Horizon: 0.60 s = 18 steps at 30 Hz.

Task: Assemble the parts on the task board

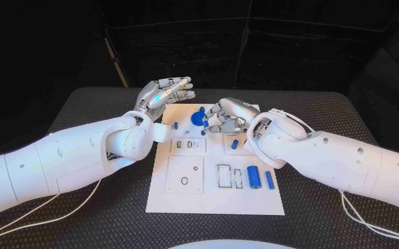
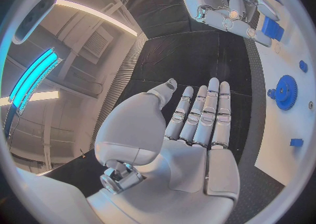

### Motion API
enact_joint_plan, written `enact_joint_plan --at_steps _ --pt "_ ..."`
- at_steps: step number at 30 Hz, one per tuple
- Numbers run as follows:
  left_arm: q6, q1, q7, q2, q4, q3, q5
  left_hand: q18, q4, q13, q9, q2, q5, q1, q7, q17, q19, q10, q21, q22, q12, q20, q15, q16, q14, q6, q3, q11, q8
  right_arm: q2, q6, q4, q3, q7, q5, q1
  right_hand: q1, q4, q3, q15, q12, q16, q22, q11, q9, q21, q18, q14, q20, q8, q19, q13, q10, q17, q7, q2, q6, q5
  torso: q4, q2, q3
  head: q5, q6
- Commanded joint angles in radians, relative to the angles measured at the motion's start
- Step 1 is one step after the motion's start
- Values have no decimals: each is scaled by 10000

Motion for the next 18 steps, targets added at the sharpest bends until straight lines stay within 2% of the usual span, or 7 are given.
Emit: enact_joint_plan --at_steps 1,6,11,15,18 --pt "62 28 82 29 -23 10 22 95 -33 -14 -15 -23 24 4 644 -9 67 44 22 -16 -59 2 9 -37 74 53 20 2 -51 246 74 -132 4 -512 -711 -77 73 2 60 -52 -39 27 -32 -41 15 10 -71 935 -97 74 -6 651 -15 2151 -75 80 132 -14 -14 3 8 78 -84" --pt "53 36 80 40 -48 10 23 95 -33 -14 -15 -23 24 4 644 -9 67 44 22 -16 -59 2 9 -37 74 53 20 2 -51 661 94 -400 -2 -762 -1059 -273 70 -17 65 -54 -68 25 -40 -39 12 5 -70 934 -100 70 -8 618 -35 2143 -71 52 126 -21 -26 11 18 157 -160" --pt "50 40 79 57 -61 11 23 95 -33 -14 -15 -23 24 4 644 -9 67 44 22 -16 -59 2 9 -37 74 53 20 2 -51 949 193 -602 -11 -962 -1331 -491 46 -28 64 -53 -91 21 -57 -33 6 -6 -69 931 -103 60 -15 595 -53 2133 -60 12 111 -33 -17 16 5 130 -235" --pt "52 42 77 70 -64 11 23 95 -33 -14 -15 -23 24 4 644 -9 67 44 22 -16 -59 2 9 -37 74 53 20 2 -51 1151 222 -750 -15 -1061 -1474 -615 42 -32 64 -52 -98 21 -53 -31 5 -4 -70 931 -104 58 -13 587 -58 2133 -59 3 107 -36 -17 22 22 155 -265" --pt "52 42 75 81 -71 11 23 95 -33 -14 -15 -23 24 4 644 -9 67 44 22 -16 -59 2 9 -37 74 53 20 2 -51 1304 262 -882 -18 -1114 -1577 -682 42 -32 64 -52 -98 21 -53 -31 5 -4 -70 931 -104 58 -13 587 -58 2133 -59 3 107 -36 -14 13 19 160 -290"
